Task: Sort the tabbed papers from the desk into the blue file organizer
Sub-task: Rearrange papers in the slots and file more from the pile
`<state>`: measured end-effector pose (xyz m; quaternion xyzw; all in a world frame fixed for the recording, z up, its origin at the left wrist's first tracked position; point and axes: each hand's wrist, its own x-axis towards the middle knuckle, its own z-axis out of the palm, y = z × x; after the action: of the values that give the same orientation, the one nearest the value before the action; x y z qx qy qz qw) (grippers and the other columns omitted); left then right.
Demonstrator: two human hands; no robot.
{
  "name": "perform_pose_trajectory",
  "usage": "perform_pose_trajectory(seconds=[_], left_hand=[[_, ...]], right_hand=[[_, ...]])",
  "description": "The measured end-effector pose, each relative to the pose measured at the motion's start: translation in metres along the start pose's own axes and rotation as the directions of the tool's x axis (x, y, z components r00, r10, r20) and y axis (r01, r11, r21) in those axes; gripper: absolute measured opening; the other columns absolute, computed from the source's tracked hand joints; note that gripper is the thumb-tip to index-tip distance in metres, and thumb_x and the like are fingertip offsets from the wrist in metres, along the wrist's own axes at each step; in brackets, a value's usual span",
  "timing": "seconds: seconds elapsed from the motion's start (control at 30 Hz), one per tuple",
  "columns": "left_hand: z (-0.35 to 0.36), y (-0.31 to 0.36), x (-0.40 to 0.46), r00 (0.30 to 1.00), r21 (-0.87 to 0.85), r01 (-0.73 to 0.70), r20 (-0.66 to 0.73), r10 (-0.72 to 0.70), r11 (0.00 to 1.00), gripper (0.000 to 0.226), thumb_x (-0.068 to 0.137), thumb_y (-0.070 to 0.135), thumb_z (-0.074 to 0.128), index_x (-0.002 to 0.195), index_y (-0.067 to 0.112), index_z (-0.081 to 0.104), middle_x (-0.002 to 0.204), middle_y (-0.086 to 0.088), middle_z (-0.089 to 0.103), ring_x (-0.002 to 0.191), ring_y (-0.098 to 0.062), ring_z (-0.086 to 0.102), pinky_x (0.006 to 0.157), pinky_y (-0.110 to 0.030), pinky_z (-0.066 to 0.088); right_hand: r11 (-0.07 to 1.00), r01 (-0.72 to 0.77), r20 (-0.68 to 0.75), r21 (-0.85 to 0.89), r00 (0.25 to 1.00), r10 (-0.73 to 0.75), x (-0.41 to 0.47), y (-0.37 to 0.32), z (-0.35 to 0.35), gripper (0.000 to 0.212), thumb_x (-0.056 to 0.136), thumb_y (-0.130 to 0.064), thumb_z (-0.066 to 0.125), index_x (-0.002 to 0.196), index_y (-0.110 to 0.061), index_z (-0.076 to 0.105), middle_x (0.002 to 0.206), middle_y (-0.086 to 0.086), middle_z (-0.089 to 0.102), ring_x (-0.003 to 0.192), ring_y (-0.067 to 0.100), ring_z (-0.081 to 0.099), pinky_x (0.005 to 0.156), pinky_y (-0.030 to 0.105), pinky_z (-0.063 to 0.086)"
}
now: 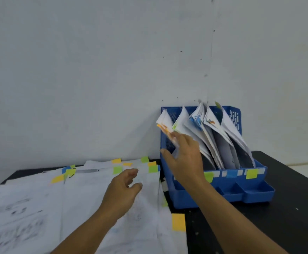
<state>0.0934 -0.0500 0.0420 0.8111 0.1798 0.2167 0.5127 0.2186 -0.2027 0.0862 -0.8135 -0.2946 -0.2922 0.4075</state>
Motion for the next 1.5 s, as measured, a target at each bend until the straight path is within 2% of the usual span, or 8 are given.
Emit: perform_pose_trajectory(seconds=[0.23, 0.37, 0.5, 0.73, 1.07, 1.17, 1.3, 1.5], left_hand=[[-0.053, -0.038, -0.030, 0.994, 0.324, 0.049, -0.109, -0.014, 0.945, 0.025, 0.087, 0.028, 0.066, 0.111, 0.036, 0.064, 0.118, 0.012, 0.062, 0.093, -0.002, 0.058, 0.084, -0.020, 0.042], [-0.081, -0.063, -0.045, 0.982, 0.462, 0.126, -0.183, -0.045, 0.878, 0.032, 0.089, 0.035, 0.063, 0.121, 0.032, 0.060, 0.124, 0.006, 0.062, 0.103, -0.014, 0.060, 0.090, -0.026, 0.045], [-0.089, -0.087, -0.059, 0.985, 0.705, 0.165, -0.148, -0.085, 0.690, 0.054, 0.092, 0.055, 0.047, 0.140, 0.032, 0.043, 0.149, 0.005, 0.041, 0.144, -0.022, 0.023, 0.119, -0.041, 0.013], [-0.086, -0.097, -0.069, 0.995, 0.870, 0.069, -0.024, -0.097, 0.488, 0.105, 0.060, 0.078, -0.013, 0.148, 0.036, 0.025, 0.159, 0.010, 0.021, 0.150, -0.022, -0.002, 0.115, -0.057, -0.009], [-0.084, -0.090, -0.076, 0.997, 0.798, 0.016, 0.032, -0.069, 0.603, 0.124, 0.048, 0.094, -0.019, 0.149, 0.037, 0.024, 0.157, 0.017, 0.024, 0.149, -0.012, 0.000, 0.116, -0.047, -0.019], [-0.083, -0.068, -0.079, 0.999, 0.695, 0.036, -0.016, -0.035, 0.718, 0.098, 0.069, 0.089, 0.007, 0.148, 0.035, 0.029, 0.156, 0.012, 0.027, 0.149, -0.013, 0.005, 0.118, -0.035, -0.011], [-0.078, -0.043, -0.071, 0.986, 0.400, 0.096, -0.166, -0.031, 0.911, 0.061, 0.087, 0.060, 0.049, 0.141, 0.033, 0.043, 0.150, 0.006, 0.042, 0.138, -0.015, 0.037, 0.111, -0.029, 0.029], [-0.064, 0.001, -0.044, 0.976, -0.127, 0.195, -0.076, -0.205, 0.973, 0.086, 0.073, 0.074, 0.060, 0.147, 0.040, 0.030, 0.145, 0.016, 0.043, 0.133, -0.014, 0.044, 0.108, -0.038, 0.037]], right_hand=[[0.990, 0.138, -0.160, 0.018, 0.978, -0.134, -0.047, -0.035, 0.022, 0.048, 0.088, -0.026, 0.071, 0.133, -0.019, 0.056, 0.132, 0.008, 0.050, 0.122, 0.022, 0.042, 0.099, 0.037, 0.038], [0.994, 0.050, 0.163, 0.098, 0.984, -0.066, -0.075, -0.056, 0.044, 0.037, 0.094, -0.031, 0.062, 0.130, -0.023, 0.059, 0.124, -0.002, 0.058, 0.114, 0.018, 0.050, 0.093, 0.033, 0.045], [0.967, -0.116, 0.576, -0.228, 0.785, 0.230, -0.097, -0.066, 0.065, 0.047, 0.098, -0.055, 0.046, 0.131, -0.024, 0.058, 0.125, -0.001, 0.062, 0.117, 0.020, 0.051, 0.090, 0.033, 0.047], [0.904, -0.091, 0.622, -0.418, 0.697, 0.357, -0.117, -0.075, 0.086, 0.064, 0.092, -0.071, 0.038, 0.125, -0.020, 0.058, 0.125, 0.005, 0.052, 0.120, 0.025, 0.043, 0.098, 0.037, 0.040], [0.741, -0.640, 0.562, 0.203, 0.696, 0.447, -0.108, -0.066, 0.087, 0.012, 0.093, -0.029, 0.068, 0.103, -0.027, 0.063, 0.094, -0.007, 0.067, 0.087, 0.012, 0.065, 0.083, 0.035, 0.058], [0.711, -0.618, 0.521, 0.335, 0.751, 0.406, -0.104, -0.065, 0.082, 0.012, 0.096, -0.024, 0.064, 0.091, -0.034, 0.068, 0.089, -0.008, 0.072, 0.085, 0.014, 0.069, 0.082, 0.039, 0.060], [0.711, -0.541, 0.442, 0.450, 0.826, 0.350, -0.102, -0.065, 0.072, 0.015, 0.097, -0.024, 0.062, 0.101, -0.032, 0.074, 0.086, -0.010, 0.073, 0.080, 0.011, 0.068, 0.073, 0.033, 0.060], [0.840, -0.285, 0.347, 0.462, 0.930, 0.124, -0.107, -0.076, 0.061, 0.023, 0.095, -0.032, 0.064, 0.116, -0.033, 0.072, 0.092, -0.013, 0.068, 0.082, 0.008, 0.062, 0.075, 0.027, 0.053]])
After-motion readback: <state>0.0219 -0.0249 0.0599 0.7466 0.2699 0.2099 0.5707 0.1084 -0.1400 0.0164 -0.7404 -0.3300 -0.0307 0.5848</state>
